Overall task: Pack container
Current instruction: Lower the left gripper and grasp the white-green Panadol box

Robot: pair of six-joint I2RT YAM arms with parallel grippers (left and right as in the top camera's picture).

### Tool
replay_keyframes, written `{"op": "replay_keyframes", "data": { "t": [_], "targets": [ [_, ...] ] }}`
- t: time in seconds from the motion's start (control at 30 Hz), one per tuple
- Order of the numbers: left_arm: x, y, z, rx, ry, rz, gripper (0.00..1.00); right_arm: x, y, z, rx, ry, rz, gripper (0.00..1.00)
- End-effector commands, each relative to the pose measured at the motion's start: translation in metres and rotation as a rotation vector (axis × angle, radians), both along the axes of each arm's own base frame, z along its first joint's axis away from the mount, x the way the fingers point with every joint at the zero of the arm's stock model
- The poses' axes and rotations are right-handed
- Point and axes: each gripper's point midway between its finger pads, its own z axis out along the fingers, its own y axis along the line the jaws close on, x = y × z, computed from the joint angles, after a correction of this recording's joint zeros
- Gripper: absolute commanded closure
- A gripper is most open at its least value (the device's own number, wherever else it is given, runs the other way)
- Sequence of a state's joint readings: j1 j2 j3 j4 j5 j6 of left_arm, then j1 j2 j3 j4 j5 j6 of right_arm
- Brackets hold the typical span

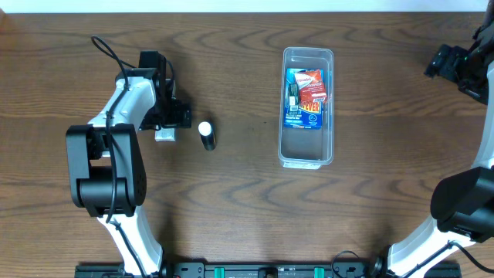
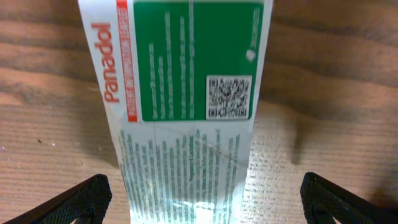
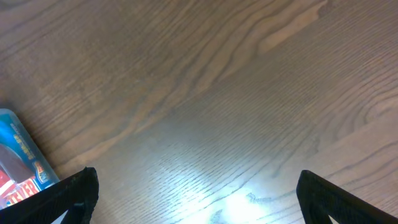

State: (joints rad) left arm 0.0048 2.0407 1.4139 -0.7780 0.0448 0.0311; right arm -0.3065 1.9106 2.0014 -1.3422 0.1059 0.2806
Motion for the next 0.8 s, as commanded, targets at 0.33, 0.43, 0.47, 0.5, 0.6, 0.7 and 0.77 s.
{"op": "replay_keyframes", "data": {
  "t": [0.33,0.43,0.47,0.5,0.6,0.7,0.77],
  "targets": [
    [0.0011,0.0041,-0.0081,0.013,0.004,-0.007,0.02,-0.0010,-0.0017,-0.0011,-0.006,0.007,0.001,0.01],
    [0.0011,0.0044,-0.0081,0.013,0.004,-0.007,0.02,-0.0010,-0.0017,-0.0011,-0.006,0.007,0.001,0.01],
    [0.0011,0.0042,-0.0081,0.013,0.004,-0.008,0.02,-0.0010,-0.0017,-0.0011,-0.006,0.007,0.001,0.01],
    [0.0011,0.0042,-0.0081,0.013,0.004,-0.007,0.02,-0.0010,-0.0017,-0.0011,-0.006,0.007,0.001,0.01],
    [0.0011,0.0042,-0.0084,0.013,0.005,-0.008,0.02,-0.0010,-0.0017,-0.0011,-0.006,0.007,0.001,0.01],
    [0.0005,0.0042,-0.0101,0.013,0.009,-0.008,0.02,-0.0010,-0.0017,-0.0011,-0.006,0.007,0.001,0.01],
    [-0.0002,0.0042,-0.0124,0.013,0.015,-0.008,0.02,-0.0010,-0.0017,-0.0011,-0.006,0.007,0.001,0.01]
  ]
}}
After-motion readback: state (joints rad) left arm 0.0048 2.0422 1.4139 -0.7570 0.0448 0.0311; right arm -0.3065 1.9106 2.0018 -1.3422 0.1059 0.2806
